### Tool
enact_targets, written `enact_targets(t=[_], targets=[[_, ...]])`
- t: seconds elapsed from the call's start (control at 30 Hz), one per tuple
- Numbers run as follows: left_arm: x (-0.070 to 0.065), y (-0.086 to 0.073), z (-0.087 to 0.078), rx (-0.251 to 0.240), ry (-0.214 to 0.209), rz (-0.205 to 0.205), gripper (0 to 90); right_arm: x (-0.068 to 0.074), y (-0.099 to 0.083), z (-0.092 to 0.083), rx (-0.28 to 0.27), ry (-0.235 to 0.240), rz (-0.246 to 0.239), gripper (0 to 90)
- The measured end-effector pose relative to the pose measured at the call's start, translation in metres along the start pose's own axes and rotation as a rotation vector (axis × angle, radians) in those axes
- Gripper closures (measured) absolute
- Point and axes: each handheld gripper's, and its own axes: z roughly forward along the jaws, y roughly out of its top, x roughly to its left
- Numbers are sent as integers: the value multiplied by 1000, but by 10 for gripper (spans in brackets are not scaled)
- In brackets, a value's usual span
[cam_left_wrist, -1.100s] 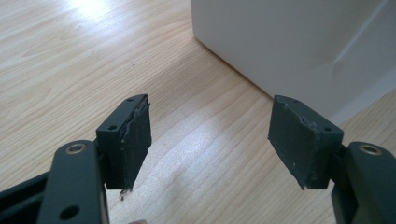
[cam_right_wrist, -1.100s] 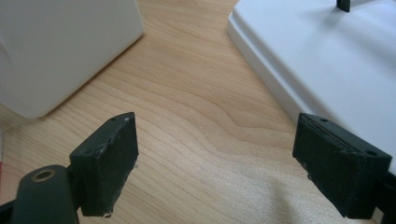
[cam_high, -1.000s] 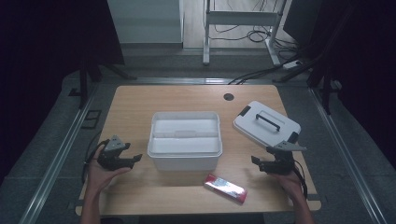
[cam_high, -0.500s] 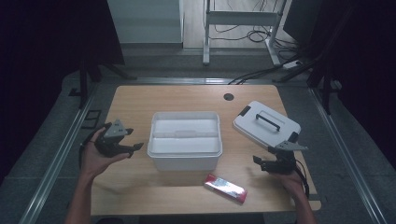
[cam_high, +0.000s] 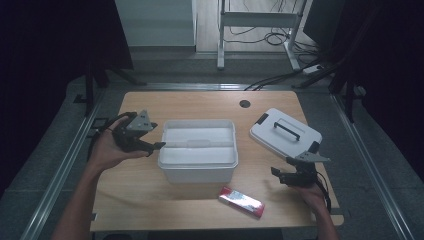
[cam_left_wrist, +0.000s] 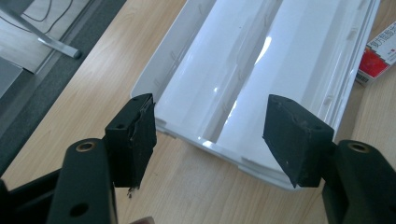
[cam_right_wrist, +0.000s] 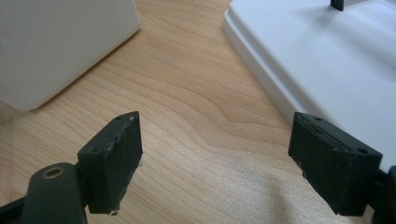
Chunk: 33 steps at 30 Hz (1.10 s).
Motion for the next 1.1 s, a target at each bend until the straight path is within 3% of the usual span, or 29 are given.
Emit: enact_targets(t=[0.13,0.33,0.73,1.1], targets=[[1,10,3,4,-9,15,357,0,0,0,1,4,-3,176],[-1,29,11,30,-46,74,366,1,-1,1,6,6,-7,180],[-2,47,33,63,-90,117,389,0,-1,2,15,5,-8,191],[-3,55,49,88,-117,133,401,0,-3,3,24,4,-5,194]])
